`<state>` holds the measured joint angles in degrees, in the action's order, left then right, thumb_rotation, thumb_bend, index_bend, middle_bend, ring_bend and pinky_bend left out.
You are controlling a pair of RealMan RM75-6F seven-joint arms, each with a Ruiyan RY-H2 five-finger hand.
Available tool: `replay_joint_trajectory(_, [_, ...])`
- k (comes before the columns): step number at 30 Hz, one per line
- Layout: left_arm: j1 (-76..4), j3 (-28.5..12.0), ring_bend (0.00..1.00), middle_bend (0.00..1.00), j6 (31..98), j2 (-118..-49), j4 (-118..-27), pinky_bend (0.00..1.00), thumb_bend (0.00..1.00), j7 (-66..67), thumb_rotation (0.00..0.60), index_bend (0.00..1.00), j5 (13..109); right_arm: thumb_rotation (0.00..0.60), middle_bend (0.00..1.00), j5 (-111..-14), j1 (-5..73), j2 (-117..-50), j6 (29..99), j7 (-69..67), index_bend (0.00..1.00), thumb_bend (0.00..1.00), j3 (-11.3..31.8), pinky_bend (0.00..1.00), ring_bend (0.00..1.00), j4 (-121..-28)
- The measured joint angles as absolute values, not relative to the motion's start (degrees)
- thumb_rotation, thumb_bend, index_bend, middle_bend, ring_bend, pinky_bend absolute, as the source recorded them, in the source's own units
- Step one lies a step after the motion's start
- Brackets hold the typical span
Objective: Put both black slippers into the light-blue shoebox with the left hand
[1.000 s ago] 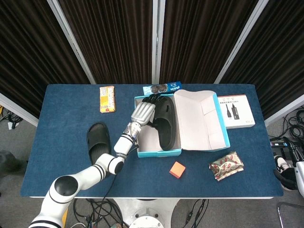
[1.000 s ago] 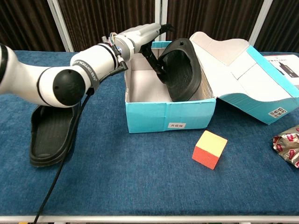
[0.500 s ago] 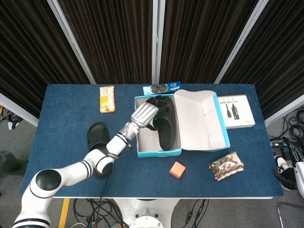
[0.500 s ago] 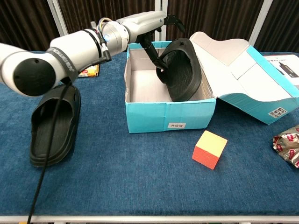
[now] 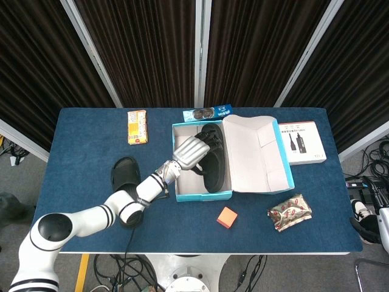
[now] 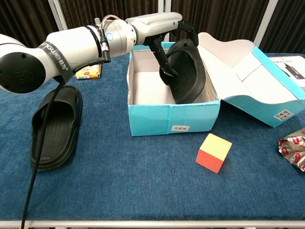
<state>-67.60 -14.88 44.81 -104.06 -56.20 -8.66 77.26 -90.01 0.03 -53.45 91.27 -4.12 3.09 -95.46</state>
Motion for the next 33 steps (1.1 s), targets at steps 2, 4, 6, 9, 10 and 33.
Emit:
replay_joint_trajectory(2, [-67.8,-14.8,0.0,0.16,44.2,-104.2,-55.9,0.15,0.1,-8.0,0.6,0.25,77.1,0.6,0.18,-90.0,-0.1,-53.4,91.4,-4.2,0.06,0.1,3.1,0.06,0.0,-95.5])
replay_joint_trajectory(4, [-67.9,-14.6,0.0,0.17,43.5,-104.1,-55.7,0.15,0.1,-7.1,0.6,0.27,76.9,0.6,0.18,-90.0,-0.2,-53.4,91.5,-4.3,0.06,0.1,3.1,0.06,0.0,-95.4])
replay_joint_trajectory(6, [-67.8,-14.3,0.0,0.18,42.9,-104.0,-55.5,0.15,0.1,-6.0,0.6,0.29,76.3,0.6,0.18,-89.9,-0.2,-53.4,91.6,-4.4,0.06,0.1,3.1,0.06,0.0,-95.3])
replay_joint_trajectory(9, [-67.1,-13.9,0.0,0.22,42.6,-103.9,-55.5,0.16,0.1,-5.0,0.6,0.34,75.3,0.6,0.18,-89.9,-0.2,-53.5,91.4,-4.4,0.06,0.1,3.1,0.06,0.0,-95.3])
replay_joint_trajectory(10, [-66.8,-13.8,0.0,0.23,42.6,-104.0,-55.5,0.16,0.1,-4.9,0.6,0.35,75.0,0.6,0.18,-89.9,-0.1,-53.5,91.3,-4.4,0.06,0.1,3.1,0.06,0.0,-95.3])
replay_joint_trajectory(33, [-64.7,-13.5,0.05,0.29,42.3,-107.9,-54.2,0.2,0.1,1.6,0.6,0.39,71.3,0.6,0.18,-90.5,0.0,-53.4,91.5,-3.4,0.06,0.1,3.0,0.06,0.0,-96.2])
